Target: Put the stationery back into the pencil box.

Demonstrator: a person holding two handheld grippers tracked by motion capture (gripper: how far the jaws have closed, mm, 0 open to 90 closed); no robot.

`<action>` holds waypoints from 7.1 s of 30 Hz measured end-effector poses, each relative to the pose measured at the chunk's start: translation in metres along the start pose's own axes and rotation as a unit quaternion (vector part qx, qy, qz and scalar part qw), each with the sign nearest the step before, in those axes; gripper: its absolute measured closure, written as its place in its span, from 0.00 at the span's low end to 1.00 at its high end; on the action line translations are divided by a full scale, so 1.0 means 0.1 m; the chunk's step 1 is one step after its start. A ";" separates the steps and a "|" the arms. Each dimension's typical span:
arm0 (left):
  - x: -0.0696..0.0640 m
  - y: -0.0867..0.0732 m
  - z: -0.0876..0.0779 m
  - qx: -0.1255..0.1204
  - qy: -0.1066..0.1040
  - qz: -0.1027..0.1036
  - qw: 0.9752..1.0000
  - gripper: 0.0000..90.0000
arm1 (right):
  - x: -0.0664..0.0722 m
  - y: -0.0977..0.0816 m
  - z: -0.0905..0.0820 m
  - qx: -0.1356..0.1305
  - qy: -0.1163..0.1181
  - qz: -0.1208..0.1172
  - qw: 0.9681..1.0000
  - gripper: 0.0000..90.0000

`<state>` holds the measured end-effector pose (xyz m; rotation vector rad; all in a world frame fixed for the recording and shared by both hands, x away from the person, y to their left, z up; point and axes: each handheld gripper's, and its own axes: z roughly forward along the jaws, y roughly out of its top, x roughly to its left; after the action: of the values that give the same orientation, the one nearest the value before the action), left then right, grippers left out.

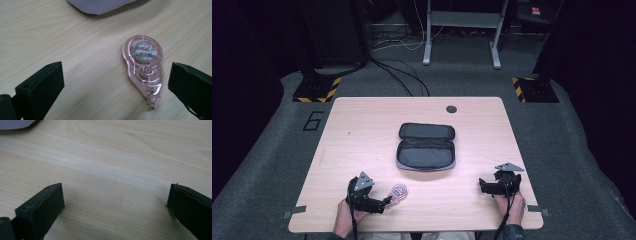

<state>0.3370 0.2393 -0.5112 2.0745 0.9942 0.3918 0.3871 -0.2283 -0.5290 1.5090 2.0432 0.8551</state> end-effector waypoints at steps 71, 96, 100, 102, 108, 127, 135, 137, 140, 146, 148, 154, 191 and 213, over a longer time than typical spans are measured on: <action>-0.10 0.16 -0.02 -0.029 -0.025 0.040 0.998 0.56 | 0.00 -0.01 0.01 -0.007 -0.002 0.002 1.000 0.01; 0.05 0.62 -0.03 -0.044 -0.038 0.057 0.997 0.56 | 0.00 0.01 0.02 -0.006 0.000 0.006 1.000 0.00; 0.04 0.70 0.01 -0.049 -0.039 0.060 0.996 0.56 | -0.01 0.01 0.02 -0.005 0.002 -0.002 1.000 0.00; 0.04 0.74 0.02 -0.049 -0.041 0.063 0.996 0.56 | -0.02 0.00 0.02 -0.005 0.003 -0.003 1.000 0.00; 0.05 0.84 0.02 -0.048 -0.045 0.068 0.995 0.56 | -0.01 0.01 0.03 -0.009 0.004 0.002 1.000 0.00; 0.05 1.24 0.23 -0.058 -0.057 0.086 0.993 0.56 | -0.01 0.01 0.03 -0.007 0.004 0.000 1.000 0.00; 0.08 1.34 0.37 -0.048 -0.053 0.087 0.994 0.56 | -0.02 0.01 0.03 -0.006 0.005 0.000 1.000 0.00; 0.09 1.36 0.42 -0.047 -0.053 0.086 0.994 0.56 | -0.01 0.01 0.03 -0.006 0.005 0.000 1.000 0.00; 0.10 1.38 0.48 -0.042 -0.052 0.086 0.994 0.56 | -0.01 0.01 0.03 -0.006 0.005 0.000 1.000 0.00; 0.10 1.43 0.59 -0.041 -0.057 0.084 0.994 0.56 | -0.02 0.01 0.03 -0.007 0.005 0.000 1.000 0.00; 0.09 1.44 0.63 -0.036 -0.056 0.084 0.994 0.56 | -0.02 0.01 0.03 -0.006 0.005 0.000 1.000 0.00; 0.10 1.47 0.73 -0.029 -0.059 0.082 0.994 0.56 | -0.02 0.01 0.03 -0.006 0.005 0.000 1.000 0.00; 0.03 1.48 1.29 0.046 -0.042 0.065 0.996 0.56 | -0.02 0.01 0.03 -0.006 0.005 0.000 1.000 0.00; 0.03 1.42 1.38 0.076 -0.054 0.039 0.995 0.38 | -0.02 0.01 0.03 -0.006 0.005 0.000 1.000 0.00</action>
<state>0.4899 0.1153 -0.4912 2.2519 0.9046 0.2479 0.3901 -0.2289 -0.5302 1.5006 2.0424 0.8750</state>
